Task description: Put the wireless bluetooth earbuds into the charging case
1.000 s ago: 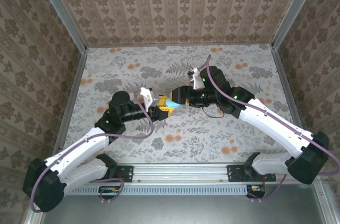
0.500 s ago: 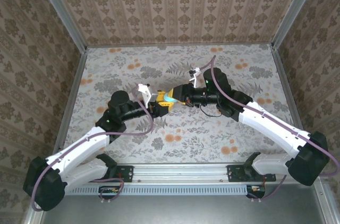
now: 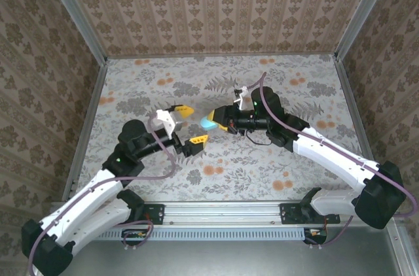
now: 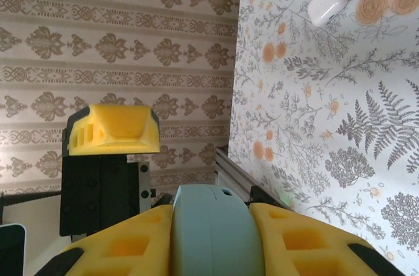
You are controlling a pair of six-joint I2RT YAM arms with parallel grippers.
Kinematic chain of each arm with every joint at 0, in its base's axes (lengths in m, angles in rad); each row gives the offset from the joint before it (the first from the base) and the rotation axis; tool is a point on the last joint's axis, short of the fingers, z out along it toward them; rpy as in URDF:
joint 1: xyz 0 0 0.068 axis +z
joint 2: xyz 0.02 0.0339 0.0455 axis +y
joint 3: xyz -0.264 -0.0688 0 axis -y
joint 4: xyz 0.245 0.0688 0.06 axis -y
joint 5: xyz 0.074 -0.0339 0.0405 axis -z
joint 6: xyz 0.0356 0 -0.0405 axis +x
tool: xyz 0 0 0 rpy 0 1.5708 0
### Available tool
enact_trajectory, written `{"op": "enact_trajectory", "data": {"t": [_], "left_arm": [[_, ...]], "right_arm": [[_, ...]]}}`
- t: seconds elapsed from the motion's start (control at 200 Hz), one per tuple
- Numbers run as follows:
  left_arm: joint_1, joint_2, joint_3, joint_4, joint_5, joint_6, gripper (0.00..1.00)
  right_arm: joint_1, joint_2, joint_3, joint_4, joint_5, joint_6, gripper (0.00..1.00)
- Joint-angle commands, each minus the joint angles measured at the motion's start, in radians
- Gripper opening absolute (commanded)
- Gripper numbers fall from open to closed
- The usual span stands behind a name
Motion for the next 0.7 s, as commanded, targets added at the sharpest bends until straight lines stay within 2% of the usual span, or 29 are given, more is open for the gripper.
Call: {"op": "enact_trajectory", "data": {"t": [0.0, 0.185, 0.305, 0.46, 0.56, 0.695], "left_arm": [[0.009, -0.071, -0.01, -0.134, -0.132, 0.037, 1.0], [0.045, -0.133, 0.025, -0.371, -0.314, 0.048, 1.0], [0.085, -0.156, 0.014, -0.453, -0.383, -0.002, 1.0], [0.155, -0.179, -0.032, -0.478, -0.373, -0.091, 1.0], [0.193, -0.193, -0.058, -0.494, -0.364, -0.138, 1.0], [0.225, -0.214, -0.094, -0.512, -0.328, -0.17, 1.0]], "right_arm": [[-0.007, 0.009, 0.014, 0.001, 0.05, -0.031, 0.23], [-0.012, 0.136, 0.078, -0.088, 0.149, -0.175, 0.25], [-0.011, 0.312, 0.146, -0.073, 0.158, -0.235, 0.25], [-0.012, 0.564, 0.222, 0.047, 0.18, -0.233, 0.24], [-0.015, 0.73, 0.301, 0.097, 0.145, -0.215, 0.22], [-0.023, 0.854, 0.358, 0.146, 0.11, -0.181, 0.22]]}}
